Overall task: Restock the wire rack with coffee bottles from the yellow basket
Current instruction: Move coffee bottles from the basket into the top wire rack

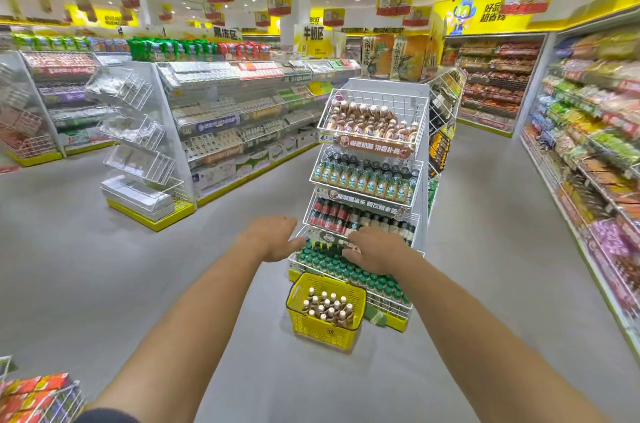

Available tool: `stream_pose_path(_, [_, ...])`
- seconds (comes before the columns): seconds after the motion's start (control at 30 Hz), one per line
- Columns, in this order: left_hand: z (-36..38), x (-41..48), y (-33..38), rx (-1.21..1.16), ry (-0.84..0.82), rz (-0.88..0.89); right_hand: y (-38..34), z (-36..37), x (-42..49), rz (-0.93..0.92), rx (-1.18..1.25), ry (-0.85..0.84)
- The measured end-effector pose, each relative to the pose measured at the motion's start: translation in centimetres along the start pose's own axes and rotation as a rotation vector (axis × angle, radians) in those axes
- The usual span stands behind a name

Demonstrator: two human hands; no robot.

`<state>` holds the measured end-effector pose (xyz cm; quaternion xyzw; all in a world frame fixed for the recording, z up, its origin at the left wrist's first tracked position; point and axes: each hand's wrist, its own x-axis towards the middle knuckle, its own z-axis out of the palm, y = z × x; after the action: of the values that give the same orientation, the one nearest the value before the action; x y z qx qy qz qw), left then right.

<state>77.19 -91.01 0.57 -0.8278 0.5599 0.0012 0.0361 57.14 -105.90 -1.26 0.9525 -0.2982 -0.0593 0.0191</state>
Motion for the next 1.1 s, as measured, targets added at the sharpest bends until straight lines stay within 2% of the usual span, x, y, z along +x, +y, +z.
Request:
stream_pose_path(0.3, [-1.9, 24.5, -7.6, -0.027, 0.043, 0.130, 6.5, -1.9, 21.1, 0.152, 0.044, 0.014])
stream_pose_path(0.47, [-0.2, 36.1, -9.6, -0.046, -0.003, 0.192, 9.2, -1.2, 30.6, 0.220, 0.083, 0.006])
stream_pose_path(0.63, [3.8, 45.5, -9.2, -0.090, -0.114, 0.264, 13.2, 2.1, 38.0, 0.273, 0.119, -0.085])
stream_pose_path(0.9, [11.0, 60.5, -9.3, -0.101, -0.213, 0.248, 21.9, 9.9, 51.0, 0.310, 0.184, -0.189])
stream_pose_path(1.1, [20.5, 67.3, -9.0, -0.118, -0.419, 0.261, 24.2, 19.6, 58.1, 0.314, 0.256, -0.400])
